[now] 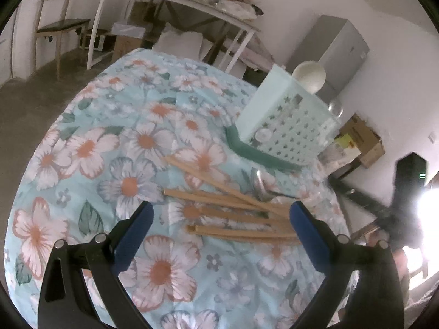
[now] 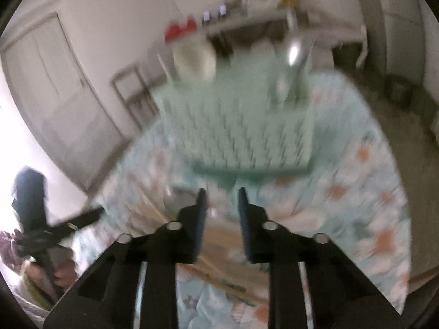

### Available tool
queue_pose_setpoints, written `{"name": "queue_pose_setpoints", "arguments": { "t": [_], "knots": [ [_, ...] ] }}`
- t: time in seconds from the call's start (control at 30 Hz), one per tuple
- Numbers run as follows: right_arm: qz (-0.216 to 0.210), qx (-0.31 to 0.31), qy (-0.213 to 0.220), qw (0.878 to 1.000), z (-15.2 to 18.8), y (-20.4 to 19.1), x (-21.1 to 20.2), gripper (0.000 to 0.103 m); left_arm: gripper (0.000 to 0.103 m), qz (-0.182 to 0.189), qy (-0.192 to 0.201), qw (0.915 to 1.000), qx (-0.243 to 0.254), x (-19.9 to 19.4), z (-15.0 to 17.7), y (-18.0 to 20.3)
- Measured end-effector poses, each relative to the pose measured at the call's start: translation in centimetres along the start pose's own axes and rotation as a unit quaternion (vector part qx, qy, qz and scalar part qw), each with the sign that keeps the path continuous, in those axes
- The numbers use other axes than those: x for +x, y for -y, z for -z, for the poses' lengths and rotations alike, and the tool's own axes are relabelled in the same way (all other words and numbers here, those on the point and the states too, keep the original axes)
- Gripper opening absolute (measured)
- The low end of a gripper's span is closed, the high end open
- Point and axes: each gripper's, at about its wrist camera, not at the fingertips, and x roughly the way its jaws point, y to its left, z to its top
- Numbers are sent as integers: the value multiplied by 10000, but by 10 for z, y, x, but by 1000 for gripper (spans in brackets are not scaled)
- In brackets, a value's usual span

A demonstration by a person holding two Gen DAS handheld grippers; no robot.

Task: Organize utensils
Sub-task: 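Grasp the white plastic spoon beside the chopsticks with the right tool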

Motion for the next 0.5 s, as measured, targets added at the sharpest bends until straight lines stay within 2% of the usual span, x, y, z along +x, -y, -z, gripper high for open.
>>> {"name": "queue_pose_setpoints", "arguments": {
  "t": [0.13, 0.37, 0.5],
  "knots": [
    [139, -116, -690, 9975, 16, -7, 41, 9, 97, -177, 100, 9996, 194, -2, 5, 7],
    [-137, -185, -1023, 9945, 44, -17, 35, 9, 97, -116, 88, 9996, 238, 0, 4, 9],
    [-449, -174, -1200, 9916, 54, -29, 30, 10, 96, -32, 126, 9993, 339, 5, -2, 16]
  ]
}}
